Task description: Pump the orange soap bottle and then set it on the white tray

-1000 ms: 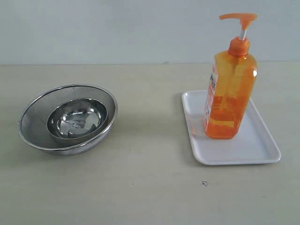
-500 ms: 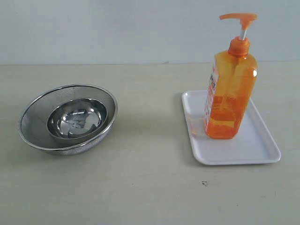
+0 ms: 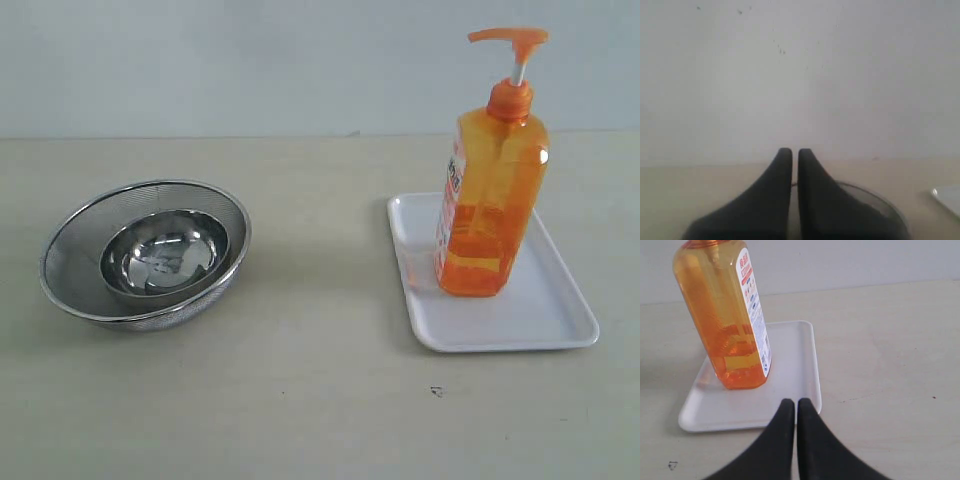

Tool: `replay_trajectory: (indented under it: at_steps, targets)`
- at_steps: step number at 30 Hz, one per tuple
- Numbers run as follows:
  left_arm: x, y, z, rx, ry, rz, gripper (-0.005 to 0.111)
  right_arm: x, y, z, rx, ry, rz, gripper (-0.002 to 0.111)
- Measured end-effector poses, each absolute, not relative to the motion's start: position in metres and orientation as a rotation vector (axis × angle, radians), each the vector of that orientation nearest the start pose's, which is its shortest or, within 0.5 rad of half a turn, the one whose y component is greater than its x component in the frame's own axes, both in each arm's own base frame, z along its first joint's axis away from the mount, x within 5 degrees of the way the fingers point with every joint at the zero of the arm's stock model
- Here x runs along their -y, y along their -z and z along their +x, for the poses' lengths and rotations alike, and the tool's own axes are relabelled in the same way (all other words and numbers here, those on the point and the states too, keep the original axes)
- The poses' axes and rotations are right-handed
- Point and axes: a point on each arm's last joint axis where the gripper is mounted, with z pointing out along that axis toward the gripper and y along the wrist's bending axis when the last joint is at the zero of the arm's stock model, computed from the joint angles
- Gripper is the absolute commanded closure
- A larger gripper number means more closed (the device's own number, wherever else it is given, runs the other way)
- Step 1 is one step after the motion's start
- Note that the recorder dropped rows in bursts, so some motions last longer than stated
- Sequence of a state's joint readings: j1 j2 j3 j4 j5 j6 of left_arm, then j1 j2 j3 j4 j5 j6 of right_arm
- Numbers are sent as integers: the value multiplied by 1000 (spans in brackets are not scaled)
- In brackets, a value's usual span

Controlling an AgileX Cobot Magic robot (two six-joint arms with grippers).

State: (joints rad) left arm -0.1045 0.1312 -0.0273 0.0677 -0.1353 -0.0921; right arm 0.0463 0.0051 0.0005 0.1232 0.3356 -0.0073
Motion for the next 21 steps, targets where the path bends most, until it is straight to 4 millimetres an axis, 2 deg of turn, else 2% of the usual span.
replay_trajectory:
  at_steps: [8,17,21]
  targets:
    - [7,-213,67,-1602,42,122,102,-6,-183,54,-1824,-147,29,109]
    - [3,-212,57,-1577,-7,88,102,-6,-183,54,-1824,-147,29,109]
    - [2,-206,55,-1638,-10,71,102,-6,-183,54,-1823,-147,29,109]
